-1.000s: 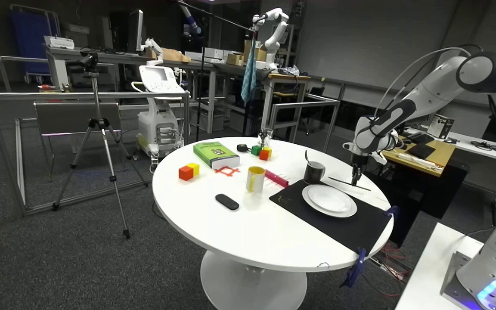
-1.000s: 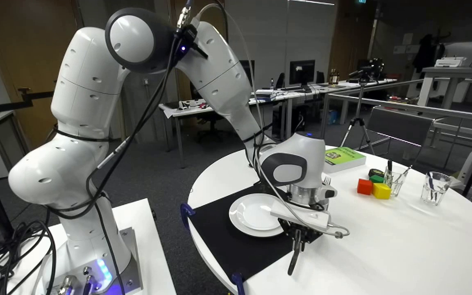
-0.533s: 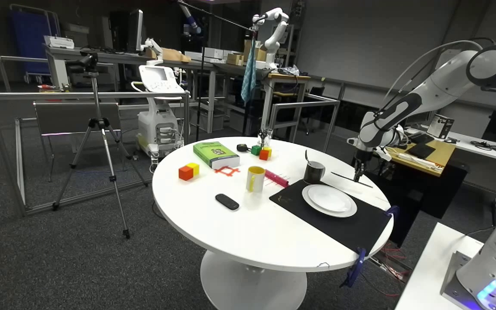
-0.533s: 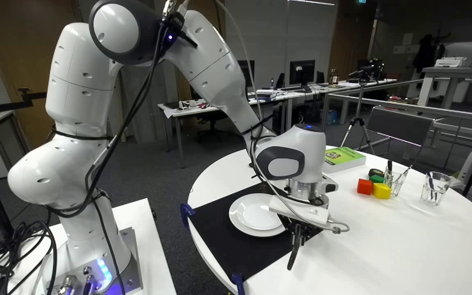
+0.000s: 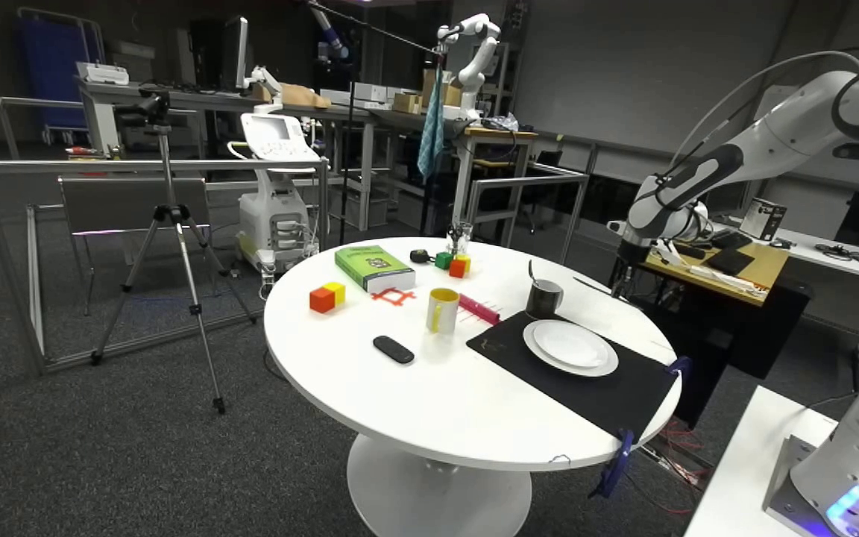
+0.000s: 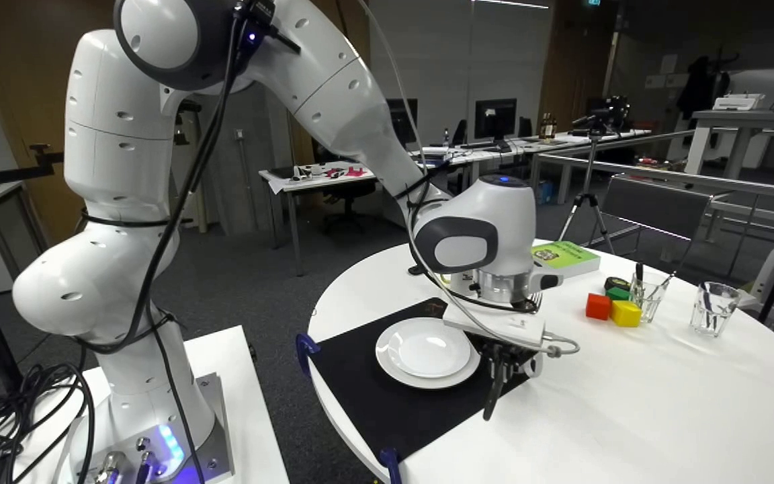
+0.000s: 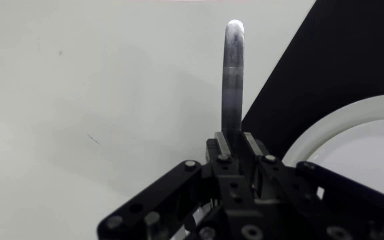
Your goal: Pick up the silver knife and put it in the black and white mug
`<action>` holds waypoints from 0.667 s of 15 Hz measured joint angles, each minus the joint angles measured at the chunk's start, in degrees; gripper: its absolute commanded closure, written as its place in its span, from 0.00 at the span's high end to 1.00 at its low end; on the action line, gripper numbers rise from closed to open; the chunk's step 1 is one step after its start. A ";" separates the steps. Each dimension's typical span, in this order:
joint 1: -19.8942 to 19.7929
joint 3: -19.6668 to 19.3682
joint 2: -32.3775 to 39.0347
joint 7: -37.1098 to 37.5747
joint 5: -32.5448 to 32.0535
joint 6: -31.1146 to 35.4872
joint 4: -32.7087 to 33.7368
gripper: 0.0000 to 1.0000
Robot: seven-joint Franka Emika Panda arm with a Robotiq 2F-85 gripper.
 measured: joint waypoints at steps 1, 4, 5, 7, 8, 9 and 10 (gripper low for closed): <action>0.00 0.00 -0.71 -0.01 0.40 0.32 -0.05 0.04; 0.15 0.00 -2.24 -0.01 1.14 1.90 -0.05 0.04; 0.23 0.06 -2.47 -0.01 1.52 2.69 -0.05 0.04; 0.37 0.32 -2.68 -0.01 2.48 4.32 -0.01 0.04; 0.38 0.63 -2.68 -0.01 3.12 5.34 0.00 0.15; 0.38 1.09 -2.68 -0.02 4.26 6.24 0.03 0.15; 0.38 1.52 -2.68 -0.04 4.97 6.84 0.06 0.15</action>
